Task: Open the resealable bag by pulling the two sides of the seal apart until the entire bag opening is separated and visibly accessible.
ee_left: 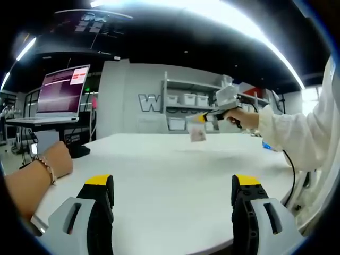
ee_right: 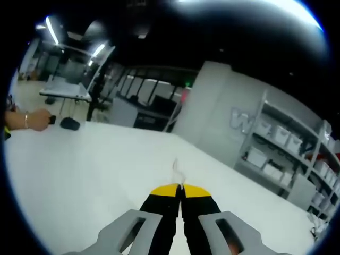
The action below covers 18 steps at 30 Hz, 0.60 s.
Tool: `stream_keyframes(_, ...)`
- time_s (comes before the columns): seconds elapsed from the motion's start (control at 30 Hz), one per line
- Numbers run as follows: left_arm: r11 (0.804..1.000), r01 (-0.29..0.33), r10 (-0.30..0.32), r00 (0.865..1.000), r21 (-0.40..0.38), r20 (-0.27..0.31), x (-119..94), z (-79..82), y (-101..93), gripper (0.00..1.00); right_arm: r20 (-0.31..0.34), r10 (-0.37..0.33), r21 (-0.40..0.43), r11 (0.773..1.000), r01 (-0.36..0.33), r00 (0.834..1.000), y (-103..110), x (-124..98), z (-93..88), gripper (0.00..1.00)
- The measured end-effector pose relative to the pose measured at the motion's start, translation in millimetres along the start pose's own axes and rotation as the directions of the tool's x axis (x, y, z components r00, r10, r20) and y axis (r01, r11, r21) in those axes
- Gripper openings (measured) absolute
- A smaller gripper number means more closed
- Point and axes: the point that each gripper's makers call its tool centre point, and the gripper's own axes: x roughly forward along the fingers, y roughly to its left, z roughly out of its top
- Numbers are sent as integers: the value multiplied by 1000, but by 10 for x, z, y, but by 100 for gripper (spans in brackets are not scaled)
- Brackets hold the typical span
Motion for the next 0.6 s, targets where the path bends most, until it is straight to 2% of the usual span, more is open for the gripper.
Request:
stream_keyframes(0.17,1000,8,-8,1000,2,1,24,11,-21,90,13,8,22,1000,-9,1000,-14,-46,19,0)
stream_keyframes(0.43,1000,17,-17,1000,5,-2,24,11,-73,90,19,13,10,1000,-13,1000,10,-184,-21,0)
stream_keyframes(0.6,1000,25,-25,1000,6,-2,34,15,-110,90,22,17,47,999,-18,1000,-5,-269,-77,0)
